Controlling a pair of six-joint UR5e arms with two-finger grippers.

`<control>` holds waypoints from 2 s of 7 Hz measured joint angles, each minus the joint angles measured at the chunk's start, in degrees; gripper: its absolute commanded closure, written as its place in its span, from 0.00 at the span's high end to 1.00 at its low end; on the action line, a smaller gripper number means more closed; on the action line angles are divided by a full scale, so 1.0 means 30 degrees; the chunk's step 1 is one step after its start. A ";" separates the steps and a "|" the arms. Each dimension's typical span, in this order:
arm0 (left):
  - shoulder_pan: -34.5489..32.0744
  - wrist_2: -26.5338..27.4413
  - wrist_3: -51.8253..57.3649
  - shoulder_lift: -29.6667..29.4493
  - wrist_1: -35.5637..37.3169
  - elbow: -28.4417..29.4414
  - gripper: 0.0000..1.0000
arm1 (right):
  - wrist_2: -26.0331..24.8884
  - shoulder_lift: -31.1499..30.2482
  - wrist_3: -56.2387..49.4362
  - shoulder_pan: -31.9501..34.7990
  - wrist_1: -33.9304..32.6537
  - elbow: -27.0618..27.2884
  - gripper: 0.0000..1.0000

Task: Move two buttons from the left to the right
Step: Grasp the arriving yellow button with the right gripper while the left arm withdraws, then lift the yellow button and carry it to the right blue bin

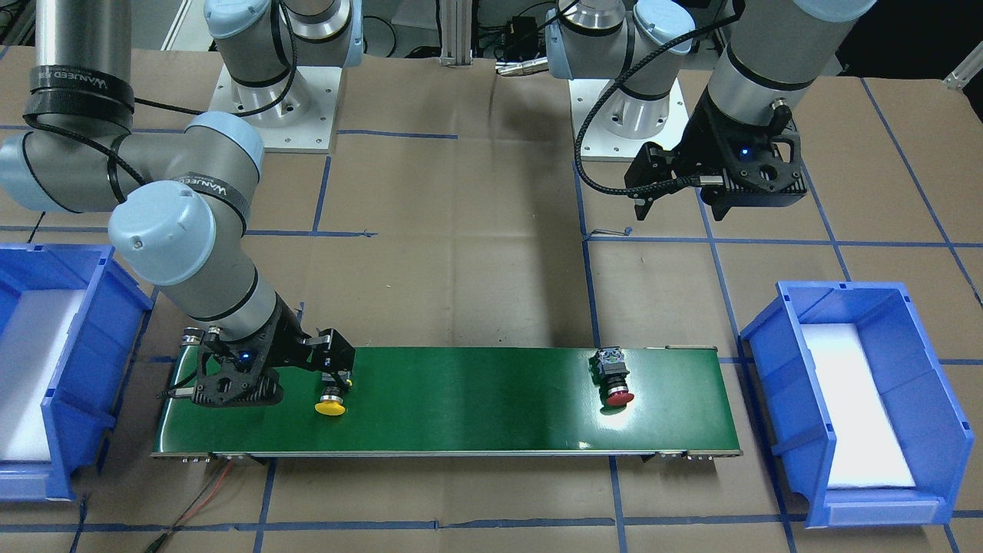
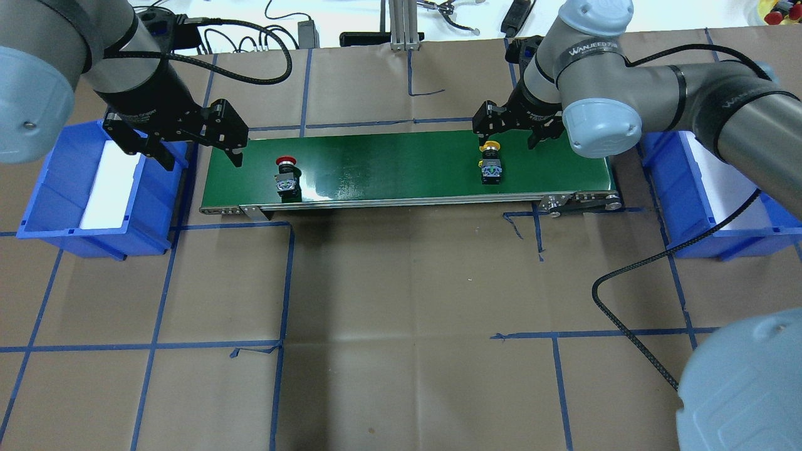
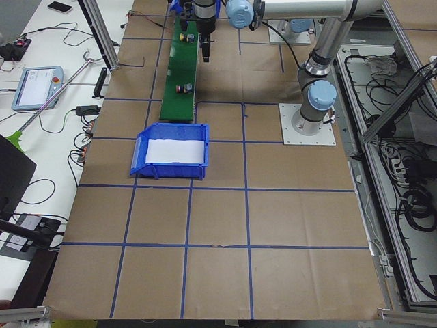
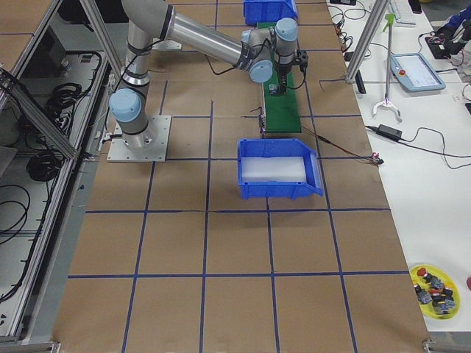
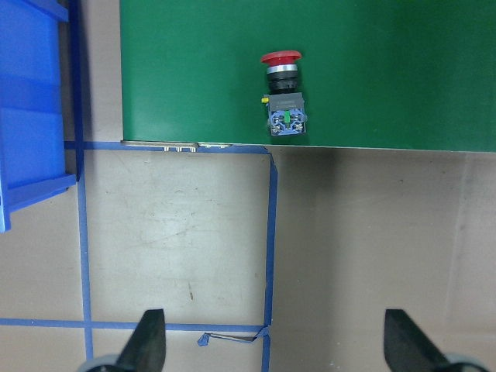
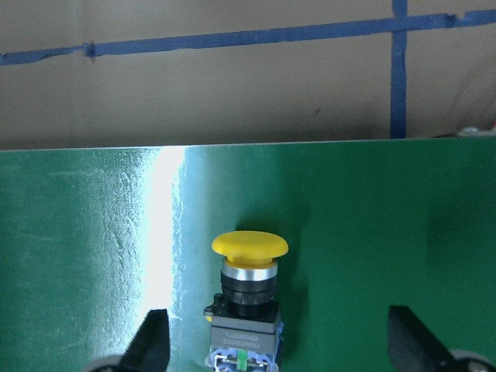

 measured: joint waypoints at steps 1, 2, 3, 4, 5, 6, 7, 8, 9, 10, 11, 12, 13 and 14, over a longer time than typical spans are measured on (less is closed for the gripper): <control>0.0032 0.0018 0.0308 0.0035 0.0075 -0.0017 1.00 | -0.0102 0.0156 0.0050 -0.0001 -0.0006 0.0080 1.00; 0.0134 0.0025 0.0446 0.0038 0.0139 -0.0011 1.00 | -0.0183 0.0348 0.0105 -0.0001 -0.0005 0.0291 0.99; 0.0377 0.0013 0.0494 0.0039 0.0167 0.0025 1.00 | -0.0250 0.0556 0.0118 -0.0002 -0.0030 0.0560 0.63; 0.0601 0.0003 0.0462 0.0056 0.0176 0.0036 1.00 | -0.0442 0.0741 0.0110 -0.0002 -0.0058 0.0739 0.27; 0.0687 0.0022 0.0357 0.0034 0.0175 0.0049 1.00 | -0.1002 0.0828 0.0027 -0.0002 -0.0095 0.0787 0.06; 0.0690 0.0042 0.0272 -0.0023 0.0163 0.0090 1.00 | -0.1679 0.0831 -0.0083 -0.0002 -0.0128 0.0766 0.04; 0.0664 0.0045 0.0140 -0.0079 0.0156 0.0123 1.00 | -0.2172 0.0787 -0.0150 -0.0018 -0.0149 0.0715 0.04; 0.0626 0.0023 -0.0116 -0.0121 0.0134 0.0112 1.00 | -0.2878 0.0589 -0.0299 -0.0095 -0.0142 0.0570 0.04; 0.0571 0.0000 -0.0370 -0.0129 0.0096 0.0085 1.00 | -0.3871 0.0121 -0.0617 -0.0363 -0.0047 0.0339 0.04; 0.0500 -0.0011 -0.0503 -0.0126 0.0077 0.0060 1.00 | -0.4501 -0.0687 -0.0971 -0.0932 0.0085 0.0122 0.04; 0.0450 -0.0022 -0.0563 -0.0123 0.0053 0.0043 1.00 | -0.4708 -0.1711 -0.1493 -0.1816 0.0206 0.0017 0.04; 0.0433 -0.0027 -0.0584 -0.0112 0.0028 0.0035 1.00 | -0.4744 -0.2680 -0.2724 -0.3007 0.0407 0.0006 0.04; 0.0425 -0.0029 -0.0592 -0.0102 0.0015 0.0020 1.00 | -0.4730 -0.3396 -0.4724 -0.4522 0.0763 0.0013 0.04; 0.0420 -0.0031 -0.0594 -0.0097 0.0016 0.0009 1.00 | -0.4549 -0.3755 -0.6783 -0.6129 0.1115 0.0063 0.04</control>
